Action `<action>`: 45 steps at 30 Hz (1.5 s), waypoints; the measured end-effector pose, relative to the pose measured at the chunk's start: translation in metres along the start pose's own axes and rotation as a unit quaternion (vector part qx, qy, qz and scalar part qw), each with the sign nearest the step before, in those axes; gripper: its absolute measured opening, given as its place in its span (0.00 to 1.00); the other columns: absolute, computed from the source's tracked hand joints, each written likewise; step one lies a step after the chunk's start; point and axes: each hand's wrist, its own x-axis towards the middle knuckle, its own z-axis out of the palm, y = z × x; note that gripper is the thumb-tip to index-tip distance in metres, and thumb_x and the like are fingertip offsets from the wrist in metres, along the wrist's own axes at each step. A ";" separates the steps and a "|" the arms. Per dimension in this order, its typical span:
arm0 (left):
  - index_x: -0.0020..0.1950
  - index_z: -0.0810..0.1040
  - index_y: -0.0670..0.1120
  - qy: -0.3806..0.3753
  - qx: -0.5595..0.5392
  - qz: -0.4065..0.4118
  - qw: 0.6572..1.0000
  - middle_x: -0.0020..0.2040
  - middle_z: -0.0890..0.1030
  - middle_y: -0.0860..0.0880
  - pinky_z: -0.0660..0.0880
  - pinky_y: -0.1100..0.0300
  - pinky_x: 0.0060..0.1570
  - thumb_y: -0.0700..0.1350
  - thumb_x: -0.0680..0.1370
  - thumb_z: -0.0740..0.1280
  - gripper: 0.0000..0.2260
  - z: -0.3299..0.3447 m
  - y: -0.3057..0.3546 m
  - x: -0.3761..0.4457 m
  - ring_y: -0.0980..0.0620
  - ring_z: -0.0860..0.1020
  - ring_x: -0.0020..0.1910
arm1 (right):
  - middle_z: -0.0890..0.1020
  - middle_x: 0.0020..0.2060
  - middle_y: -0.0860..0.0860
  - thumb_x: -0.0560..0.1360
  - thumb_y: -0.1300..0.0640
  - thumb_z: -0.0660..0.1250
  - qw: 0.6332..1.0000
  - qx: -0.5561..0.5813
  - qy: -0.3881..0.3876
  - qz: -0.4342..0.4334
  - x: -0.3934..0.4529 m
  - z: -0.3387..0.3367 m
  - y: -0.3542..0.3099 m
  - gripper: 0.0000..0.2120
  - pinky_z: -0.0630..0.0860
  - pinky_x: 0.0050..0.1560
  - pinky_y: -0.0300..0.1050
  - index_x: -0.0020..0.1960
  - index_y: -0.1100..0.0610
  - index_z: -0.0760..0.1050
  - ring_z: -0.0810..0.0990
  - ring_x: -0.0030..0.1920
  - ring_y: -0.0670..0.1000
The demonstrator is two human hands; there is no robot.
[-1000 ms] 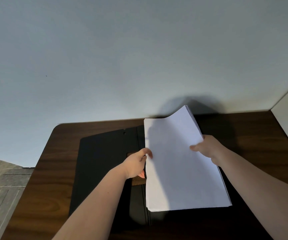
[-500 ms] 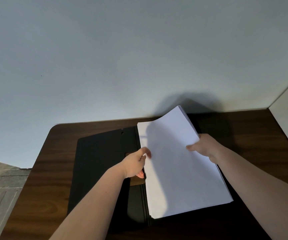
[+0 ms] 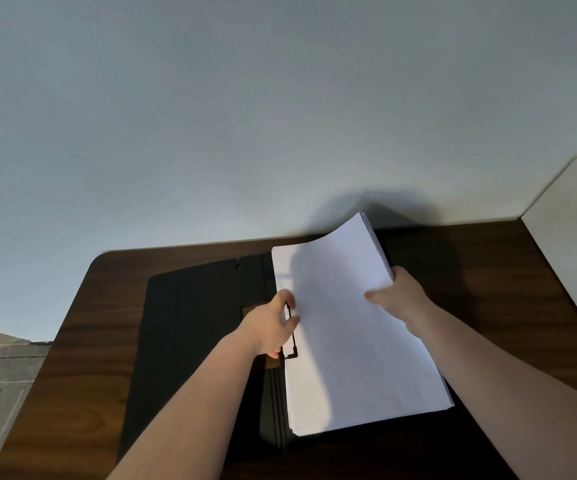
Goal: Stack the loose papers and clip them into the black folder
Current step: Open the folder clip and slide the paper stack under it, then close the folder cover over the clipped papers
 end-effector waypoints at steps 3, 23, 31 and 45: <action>0.57 0.64 0.50 0.012 0.015 0.002 1.000 0.34 0.75 0.45 0.77 0.56 0.34 0.51 0.80 0.58 0.08 0.003 -0.001 0.000 0.38 0.85 0.37 | 0.76 0.52 0.55 0.70 0.60 0.70 0.999 -0.007 0.039 -0.015 -0.003 0.003 0.002 0.27 0.76 0.49 0.50 0.66 0.58 0.65 0.77 0.50 0.58; 0.73 0.64 0.51 0.264 -0.045 -0.297 0.917 0.74 0.62 0.42 0.65 0.38 0.66 0.61 0.73 0.67 0.32 -0.034 -0.096 -0.041 0.37 0.62 0.71 | 0.70 0.71 0.55 0.79 0.63 0.60 0.987 -0.128 0.037 -0.087 -0.004 -0.020 0.016 0.22 0.65 0.69 0.47 0.73 0.58 0.66 0.68 0.72 0.56; 0.74 0.57 0.44 0.251 -0.124 -0.435 0.856 0.71 0.65 0.35 0.65 0.37 0.67 0.67 0.56 0.76 0.55 -0.052 -0.120 -0.043 0.33 0.64 0.69 | 0.69 0.72 0.55 0.78 0.62 0.61 0.986 -0.143 0.017 -0.088 -0.008 -0.022 0.012 0.23 0.65 0.71 0.49 0.73 0.58 0.66 0.66 0.72 0.56; 0.61 0.74 0.41 0.359 -0.242 -0.271 0.860 0.55 0.79 0.43 0.76 0.49 0.48 0.54 0.70 0.74 0.26 -0.094 -0.114 -0.066 0.40 0.78 0.55 | 0.64 0.75 0.55 0.79 0.60 0.60 0.988 -0.136 -0.007 -0.070 -0.015 -0.031 0.012 0.23 0.62 0.71 0.51 0.73 0.54 0.65 0.63 0.74 0.57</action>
